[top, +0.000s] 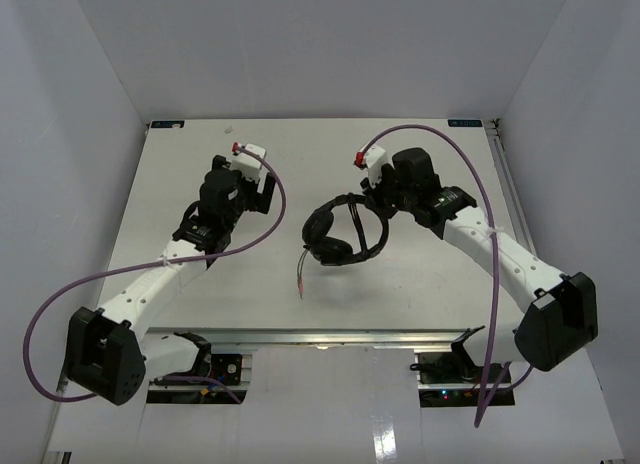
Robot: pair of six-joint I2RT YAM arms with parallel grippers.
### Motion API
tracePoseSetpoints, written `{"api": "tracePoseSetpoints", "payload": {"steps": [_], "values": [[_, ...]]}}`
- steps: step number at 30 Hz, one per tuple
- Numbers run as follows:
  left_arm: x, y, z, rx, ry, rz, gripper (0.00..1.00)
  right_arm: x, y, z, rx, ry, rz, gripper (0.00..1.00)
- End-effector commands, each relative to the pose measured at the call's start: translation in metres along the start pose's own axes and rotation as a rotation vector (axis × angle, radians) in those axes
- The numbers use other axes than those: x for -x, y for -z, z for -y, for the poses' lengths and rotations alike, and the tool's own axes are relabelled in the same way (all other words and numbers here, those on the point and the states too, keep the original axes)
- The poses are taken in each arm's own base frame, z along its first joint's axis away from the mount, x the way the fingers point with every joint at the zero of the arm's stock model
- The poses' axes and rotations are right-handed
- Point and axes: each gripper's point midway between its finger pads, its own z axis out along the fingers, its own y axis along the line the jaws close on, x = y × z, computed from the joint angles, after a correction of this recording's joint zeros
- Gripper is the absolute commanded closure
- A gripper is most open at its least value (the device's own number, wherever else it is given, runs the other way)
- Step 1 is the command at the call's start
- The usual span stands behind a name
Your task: Wrap the headphones
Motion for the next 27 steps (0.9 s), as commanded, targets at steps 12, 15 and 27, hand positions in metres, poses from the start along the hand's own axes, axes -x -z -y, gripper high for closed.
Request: {"api": "tracePoseSetpoints", "payload": {"steps": [12, 15, 27], "values": [[-0.014, 0.038, -0.008, 0.019, 0.135, 0.037, 0.02, 0.036, -0.057, 0.028, 0.187, -0.258, 0.024, 0.92], [-0.023, 0.039, -0.009, 0.027, 0.125, 0.032, 0.02, 0.038, -0.071, 0.051, 0.132, -0.26, 0.023, 0.92], [-0.033, 0.046, -0.013, 0.053, 0.123, 0.048, 0.02, 0.015, -0.137, 0.097, -0.016, -0.23, 0.022, 0.92]]}}
